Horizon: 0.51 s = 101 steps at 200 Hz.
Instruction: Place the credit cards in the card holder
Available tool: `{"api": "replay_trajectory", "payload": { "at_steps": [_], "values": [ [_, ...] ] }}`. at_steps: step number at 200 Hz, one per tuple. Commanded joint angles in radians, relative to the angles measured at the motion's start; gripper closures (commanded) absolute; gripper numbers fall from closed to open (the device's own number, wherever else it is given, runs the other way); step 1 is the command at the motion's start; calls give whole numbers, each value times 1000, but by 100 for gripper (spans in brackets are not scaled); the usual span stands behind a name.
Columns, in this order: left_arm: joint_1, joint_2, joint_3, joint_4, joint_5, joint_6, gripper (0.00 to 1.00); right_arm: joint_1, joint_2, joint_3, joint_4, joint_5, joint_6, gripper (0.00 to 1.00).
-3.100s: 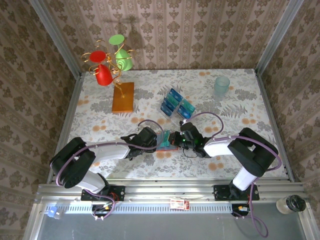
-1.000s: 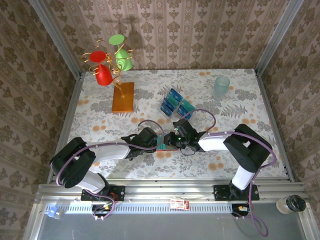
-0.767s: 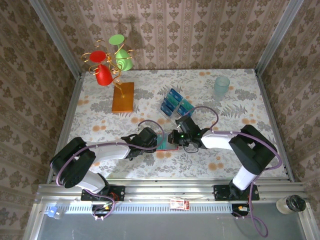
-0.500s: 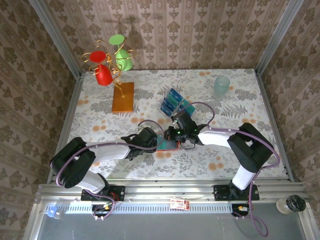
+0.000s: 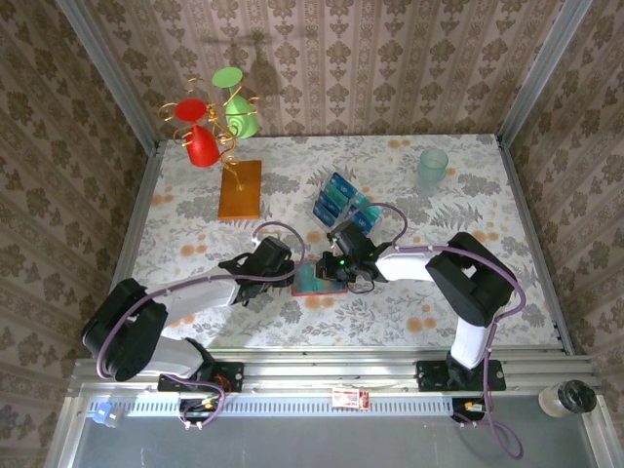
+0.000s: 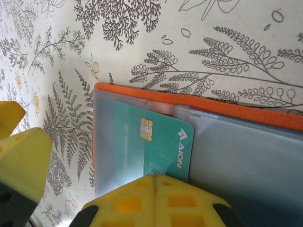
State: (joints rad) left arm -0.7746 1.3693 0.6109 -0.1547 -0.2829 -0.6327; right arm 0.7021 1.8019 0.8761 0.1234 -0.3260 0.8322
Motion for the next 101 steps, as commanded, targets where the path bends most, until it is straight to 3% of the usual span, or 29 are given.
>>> {"api": "replay_trajectory", "payload": {
  "at_steps": [1, 101],
  "values": [
    [5, 1, -16, -14, 23, 20, 27, 7, 27, 21, -36, 1, -17, 100],
    [5, 91, -39, 46, 44, 19, 29, 35, 93, 97, -57, -27, 1, 100]
  ]
}}
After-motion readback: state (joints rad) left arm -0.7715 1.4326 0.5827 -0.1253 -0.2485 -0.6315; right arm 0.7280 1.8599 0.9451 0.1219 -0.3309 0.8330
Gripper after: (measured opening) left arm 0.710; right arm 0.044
